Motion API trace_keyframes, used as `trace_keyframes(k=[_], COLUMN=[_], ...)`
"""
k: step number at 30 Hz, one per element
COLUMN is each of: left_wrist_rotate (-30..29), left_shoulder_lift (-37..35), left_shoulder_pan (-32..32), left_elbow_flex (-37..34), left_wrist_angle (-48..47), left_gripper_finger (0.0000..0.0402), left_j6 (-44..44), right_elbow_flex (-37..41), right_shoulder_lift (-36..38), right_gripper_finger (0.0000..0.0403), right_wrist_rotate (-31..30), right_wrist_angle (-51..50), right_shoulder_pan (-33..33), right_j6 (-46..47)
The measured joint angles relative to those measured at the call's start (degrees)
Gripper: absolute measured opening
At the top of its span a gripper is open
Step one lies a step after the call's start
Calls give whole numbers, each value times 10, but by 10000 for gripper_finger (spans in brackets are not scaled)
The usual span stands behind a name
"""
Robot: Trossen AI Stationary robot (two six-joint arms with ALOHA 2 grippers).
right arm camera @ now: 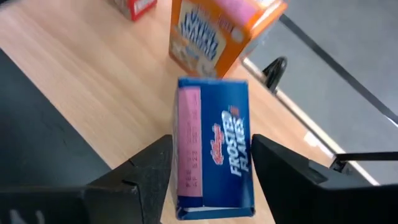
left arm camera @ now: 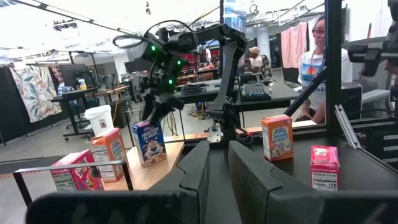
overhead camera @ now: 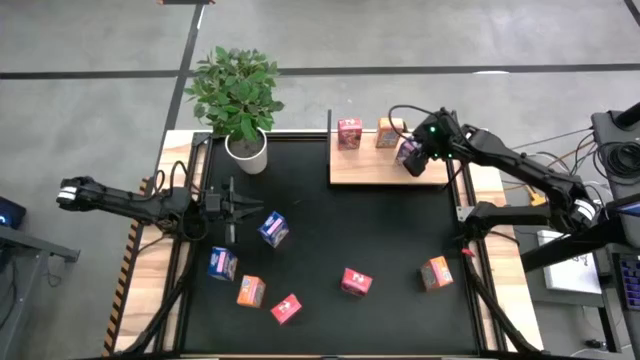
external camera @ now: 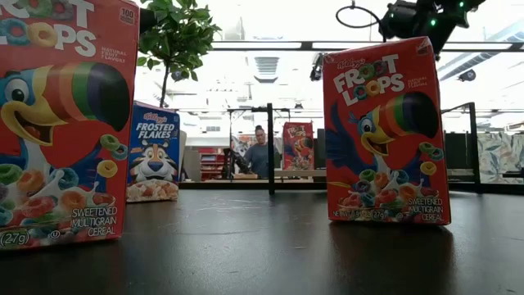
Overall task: Stack cereal on shelf
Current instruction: Put the right blue cereal box on the shelf
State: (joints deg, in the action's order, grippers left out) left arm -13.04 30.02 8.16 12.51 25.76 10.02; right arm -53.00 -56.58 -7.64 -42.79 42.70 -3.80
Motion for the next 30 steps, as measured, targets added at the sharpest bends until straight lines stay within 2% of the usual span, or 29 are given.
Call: trace_keyframes(k=[5,8,15,17,21,23,30], left_wrist_rotate=[0,0,0,0,0,0,0], left_shoulder_lift=[0,0,0,0,0,0,0], left_shoulder_pan=[0,0,0,0,0,0,0], left_elbow_flex=[0,0,0,0,0,0,0], left_wrist_angle=[0,0,0,0,-1,-1,-1], left_gripper_finger=[45,45,45,45,45,45,45], left_j6=[0,0,3,3,3,2,2], right_elbow_flex=[-62,-88,-68,-56,-33,-30,-29], right_shoulder_lift=[0,0,-22,-40,-87,-112,-180], right_gripper_finger=[208,200,165,150,116,97,42], right_wrist_rotate=[4,25,30,2,-99,-143,-223], right_wrist_angle=[-36,-32,33,30,2,-22,-54], right_shoulder_pan=[-7,-30,-154,-184,-219,-221,-210], right_j6=[30,47,56,58,68,73,41])
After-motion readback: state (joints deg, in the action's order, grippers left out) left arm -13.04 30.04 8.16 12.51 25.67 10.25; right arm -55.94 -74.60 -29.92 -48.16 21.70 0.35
